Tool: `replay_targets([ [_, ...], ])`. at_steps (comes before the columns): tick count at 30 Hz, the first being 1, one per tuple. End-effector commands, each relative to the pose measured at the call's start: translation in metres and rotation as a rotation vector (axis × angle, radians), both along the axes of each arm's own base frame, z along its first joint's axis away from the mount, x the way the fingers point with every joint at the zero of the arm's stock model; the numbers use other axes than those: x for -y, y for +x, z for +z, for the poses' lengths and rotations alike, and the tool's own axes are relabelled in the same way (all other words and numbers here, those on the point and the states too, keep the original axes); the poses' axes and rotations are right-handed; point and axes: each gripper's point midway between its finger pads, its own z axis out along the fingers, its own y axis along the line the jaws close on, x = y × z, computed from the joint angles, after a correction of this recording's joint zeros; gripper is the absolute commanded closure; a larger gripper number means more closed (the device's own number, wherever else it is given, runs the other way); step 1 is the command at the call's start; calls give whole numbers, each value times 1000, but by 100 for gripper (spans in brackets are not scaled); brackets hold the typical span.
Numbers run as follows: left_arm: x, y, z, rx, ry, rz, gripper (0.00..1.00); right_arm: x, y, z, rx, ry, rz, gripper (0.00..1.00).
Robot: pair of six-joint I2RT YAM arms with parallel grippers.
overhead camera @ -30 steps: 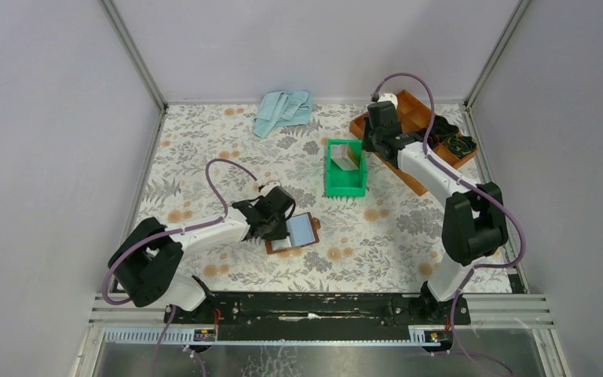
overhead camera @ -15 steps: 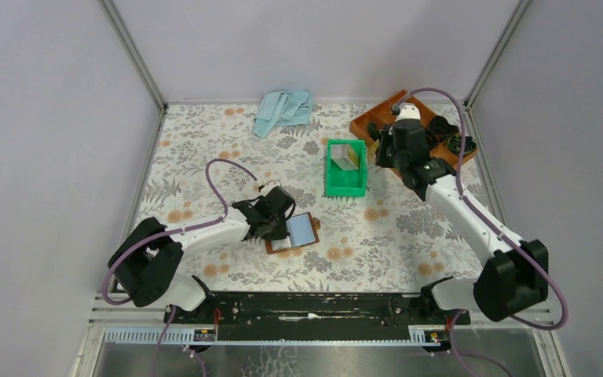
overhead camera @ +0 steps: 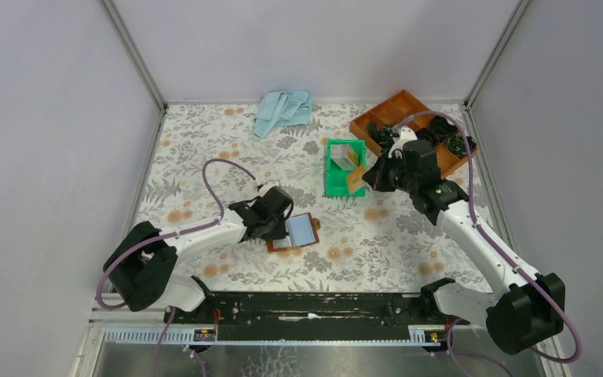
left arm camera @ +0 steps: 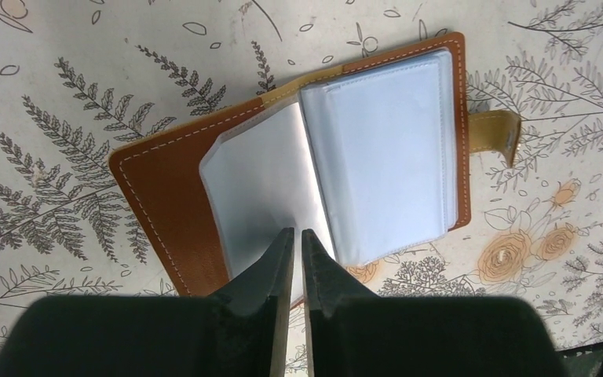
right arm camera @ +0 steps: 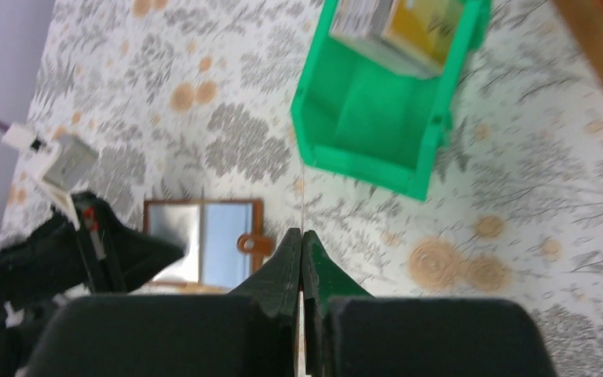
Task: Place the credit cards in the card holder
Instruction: Pick up the credit card from the storage box.
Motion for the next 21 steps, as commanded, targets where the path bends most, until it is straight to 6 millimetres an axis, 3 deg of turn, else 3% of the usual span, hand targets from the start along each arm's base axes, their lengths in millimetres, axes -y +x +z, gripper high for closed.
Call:
replay_targets([
  [1, 3, 5, 11, 62, -21, -27, 85, -26, -29, 1, -56, 131, 145, 100],
  [7, 2, 4, 10, 64, -23, -29, 84, -48, -50, -3, -104, 257, 249, 100],
  [15, 0, 3, 6, 58, -18, -23, 84, -90, -75, -15, -168, 286, 418, 100],
  [21, -3, 2, 5, 62, -10, -20, 84, -111, -84, -29, -220, 302, 480, 100],
])
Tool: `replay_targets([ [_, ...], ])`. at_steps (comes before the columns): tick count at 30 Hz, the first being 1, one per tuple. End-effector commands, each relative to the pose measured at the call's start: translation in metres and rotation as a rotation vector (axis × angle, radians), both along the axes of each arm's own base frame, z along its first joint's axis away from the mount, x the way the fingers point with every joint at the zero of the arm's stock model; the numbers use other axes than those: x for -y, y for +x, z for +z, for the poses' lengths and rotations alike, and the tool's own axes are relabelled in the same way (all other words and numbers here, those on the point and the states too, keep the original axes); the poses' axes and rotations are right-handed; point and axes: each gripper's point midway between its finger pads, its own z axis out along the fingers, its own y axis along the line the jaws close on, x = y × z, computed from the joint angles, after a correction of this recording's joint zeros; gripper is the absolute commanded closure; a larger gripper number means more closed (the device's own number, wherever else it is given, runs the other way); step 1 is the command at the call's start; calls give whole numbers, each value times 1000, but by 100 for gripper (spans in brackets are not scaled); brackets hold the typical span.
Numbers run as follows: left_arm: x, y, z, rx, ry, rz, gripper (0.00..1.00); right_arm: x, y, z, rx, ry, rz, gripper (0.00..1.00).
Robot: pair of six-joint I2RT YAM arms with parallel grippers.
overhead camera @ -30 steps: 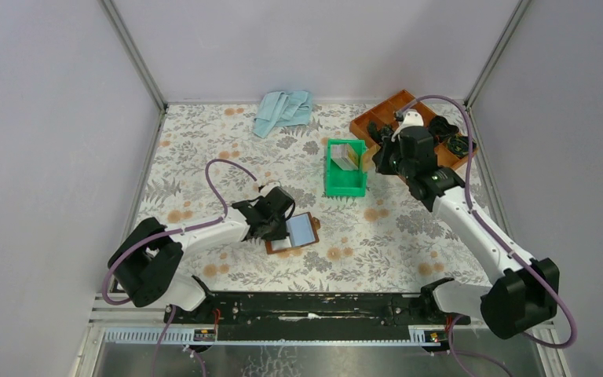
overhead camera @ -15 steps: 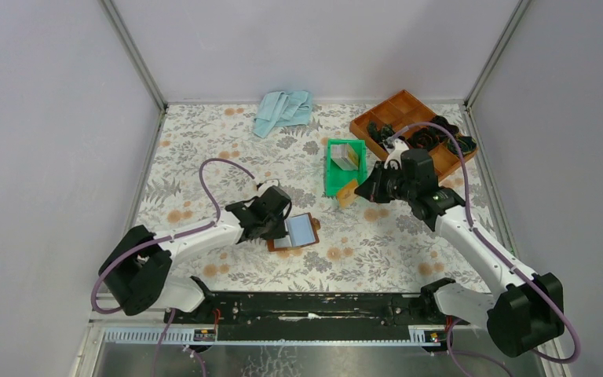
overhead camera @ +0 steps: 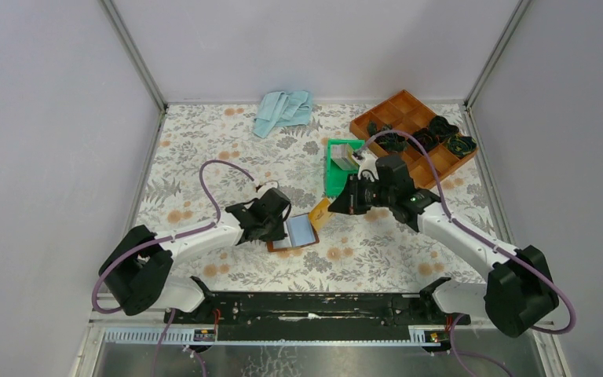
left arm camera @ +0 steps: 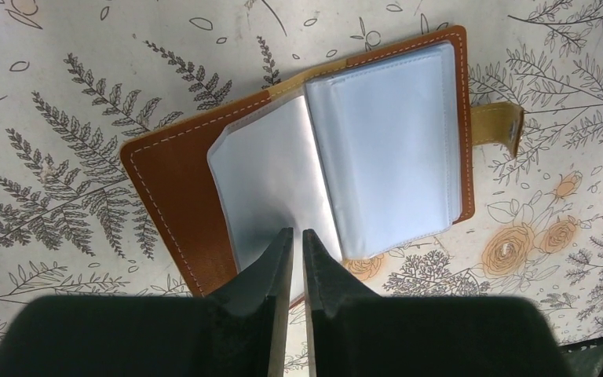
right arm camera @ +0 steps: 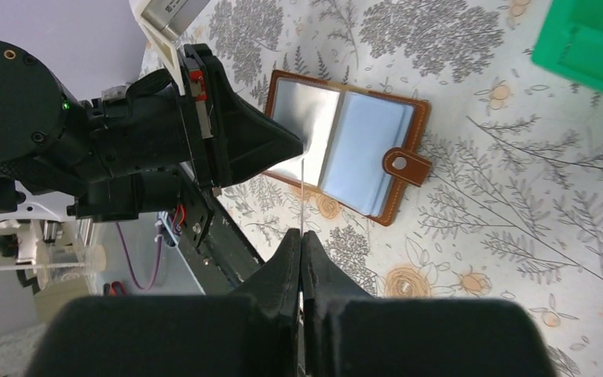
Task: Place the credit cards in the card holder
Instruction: Pick up the credit card from the storage box.
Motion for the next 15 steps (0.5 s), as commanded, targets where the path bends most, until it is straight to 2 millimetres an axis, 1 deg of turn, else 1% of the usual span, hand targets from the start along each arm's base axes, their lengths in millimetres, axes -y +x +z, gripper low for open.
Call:
replay_targets([
  [1, 0, 4, 0, 37, 2, -4, 84, -22, -6, 7, 6, 70, 78, 100],
  [7, -2, 4, 1, 41, 3, -2, 84, -41, -13, -12, -35, 51, 143, 100],
  [11, -4, 4, 2, 53, 4, 1, 84, -45, -16, -25, -68, 38, 180, 100],
  [15, -3, 4, 3, 62, -5, -9, 84, -48, -19, -34, -87, 38, 223, 100],
])
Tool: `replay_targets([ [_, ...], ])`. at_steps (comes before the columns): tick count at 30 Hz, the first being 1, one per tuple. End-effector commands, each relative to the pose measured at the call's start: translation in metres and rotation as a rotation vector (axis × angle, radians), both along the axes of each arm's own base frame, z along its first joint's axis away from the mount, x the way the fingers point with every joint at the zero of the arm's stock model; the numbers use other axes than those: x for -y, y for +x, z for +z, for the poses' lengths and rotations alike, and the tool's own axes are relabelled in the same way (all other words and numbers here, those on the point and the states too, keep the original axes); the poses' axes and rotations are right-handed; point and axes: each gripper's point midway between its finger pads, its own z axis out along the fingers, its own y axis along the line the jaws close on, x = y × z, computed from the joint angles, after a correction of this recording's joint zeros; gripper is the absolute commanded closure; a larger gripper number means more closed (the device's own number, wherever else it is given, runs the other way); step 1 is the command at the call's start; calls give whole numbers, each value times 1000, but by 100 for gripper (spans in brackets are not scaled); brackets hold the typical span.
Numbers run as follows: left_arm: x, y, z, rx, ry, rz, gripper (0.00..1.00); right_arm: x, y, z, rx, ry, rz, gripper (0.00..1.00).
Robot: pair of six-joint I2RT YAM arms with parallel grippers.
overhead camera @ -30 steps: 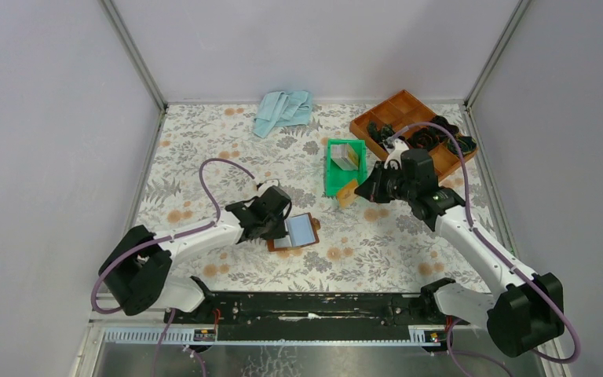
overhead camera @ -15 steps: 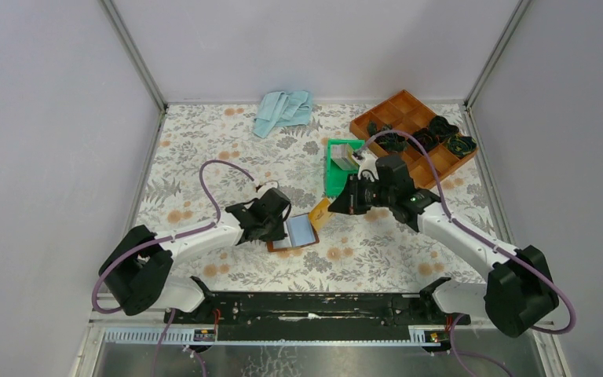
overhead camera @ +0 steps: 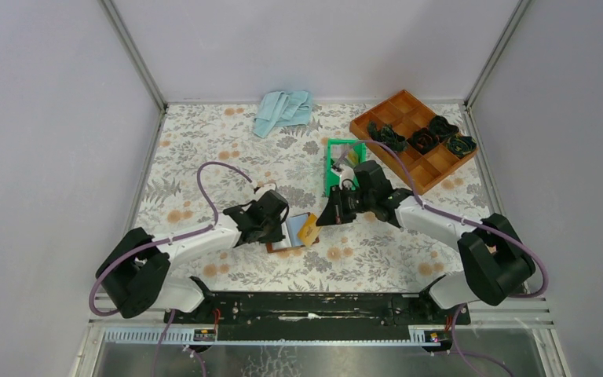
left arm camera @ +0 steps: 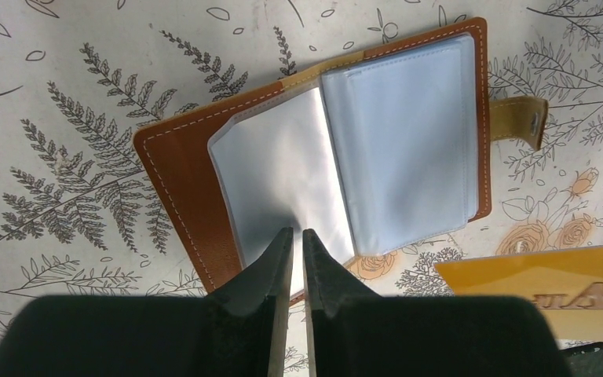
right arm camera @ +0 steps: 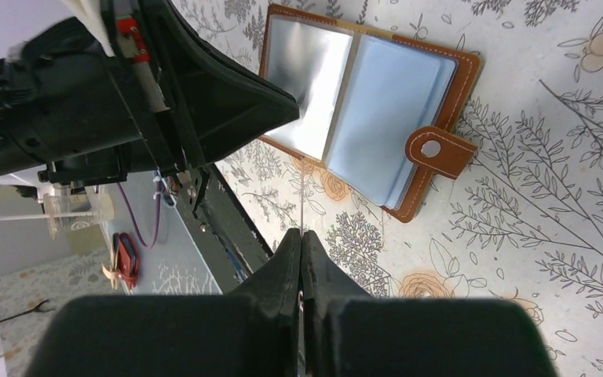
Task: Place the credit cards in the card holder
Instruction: Pick up the credit card from the storage box.
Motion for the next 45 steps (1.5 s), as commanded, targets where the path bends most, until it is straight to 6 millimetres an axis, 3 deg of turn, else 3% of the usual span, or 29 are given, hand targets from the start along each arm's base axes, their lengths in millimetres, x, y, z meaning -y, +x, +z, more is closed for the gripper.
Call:
replay_targets([
  [1, 3, 8, 6, 62, -16, -13, 84, -14, -1, 12, 36, 63, 87, 100],
  [20, 3, 11, 10, 87, -19, -14, 84, -49, 3, 0, -16, 95, 195, 100],
  [21, 3, 12, 11, 91, -20, -14, 84, -50, 4, -7, -35, 84, 199, 100],
  [33, 5, 15, 12, 114, -37, -26, 82, -55, 5, -28, -82, 70, 243, 100],
  [45, 2, 17, 13, 133, -65, -12, 81, -59, 11, -36, -95, 49, 254, 100],
])
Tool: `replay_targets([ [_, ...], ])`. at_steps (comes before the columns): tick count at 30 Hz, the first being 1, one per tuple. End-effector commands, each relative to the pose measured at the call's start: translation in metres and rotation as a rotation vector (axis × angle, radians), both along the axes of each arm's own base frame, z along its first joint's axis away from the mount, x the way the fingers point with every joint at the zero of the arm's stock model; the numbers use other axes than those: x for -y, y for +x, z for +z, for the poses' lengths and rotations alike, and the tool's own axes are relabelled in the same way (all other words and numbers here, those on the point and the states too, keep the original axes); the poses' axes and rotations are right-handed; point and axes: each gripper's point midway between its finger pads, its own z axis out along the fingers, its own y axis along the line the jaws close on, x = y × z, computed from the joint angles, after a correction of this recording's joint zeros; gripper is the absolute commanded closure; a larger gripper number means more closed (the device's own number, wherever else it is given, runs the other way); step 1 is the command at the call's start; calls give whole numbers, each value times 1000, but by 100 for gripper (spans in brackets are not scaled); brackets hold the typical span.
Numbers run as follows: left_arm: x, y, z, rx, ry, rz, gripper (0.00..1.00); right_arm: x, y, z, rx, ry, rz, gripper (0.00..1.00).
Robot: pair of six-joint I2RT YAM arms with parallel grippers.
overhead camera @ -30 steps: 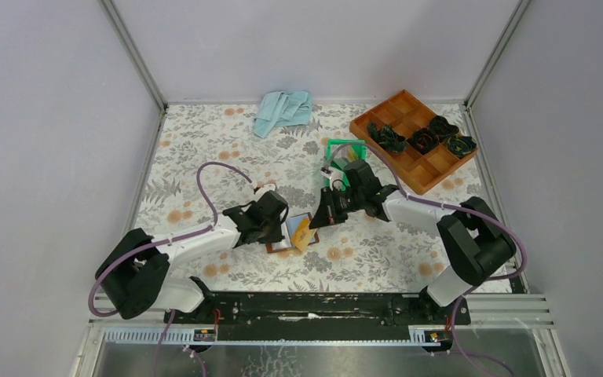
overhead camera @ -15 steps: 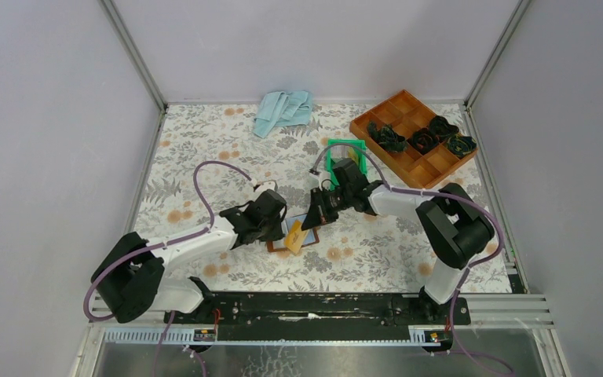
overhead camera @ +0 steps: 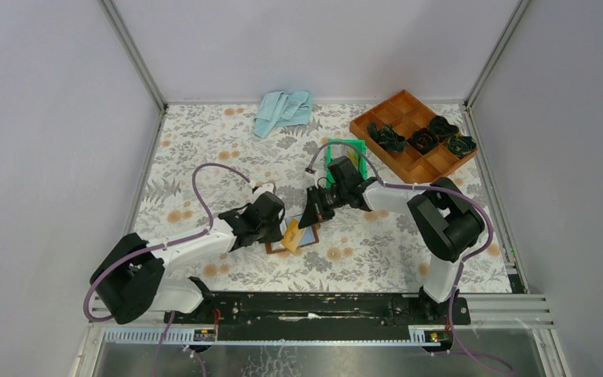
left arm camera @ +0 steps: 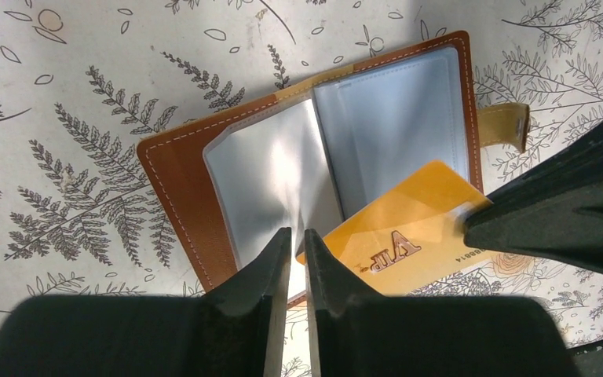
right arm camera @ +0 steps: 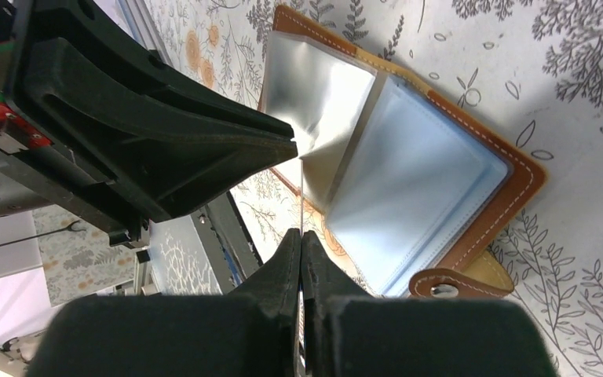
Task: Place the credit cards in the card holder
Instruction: Pick up the credit card from the storage box.
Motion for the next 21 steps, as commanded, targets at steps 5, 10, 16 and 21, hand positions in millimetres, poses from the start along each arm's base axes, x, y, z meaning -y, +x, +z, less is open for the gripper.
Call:
replay_targets([
  [5, 7, 12, 12, 80, -75, -6, 81, -9, 6, 11, 46, 14, 50, 100],
  [10, 4, 11, 7, 63, -65, -9, 80, -6, 9, 11, 58, -15, 53, 100],
  [16, -2, 8, -3, 37, -39, 4, 80, -7, 10, 8, 47, -24, 64, 100],
  [21, -2, 11, 6, 81, -76, 6, 80, -8, 8, 5, 33, -22, 87, 100],
])
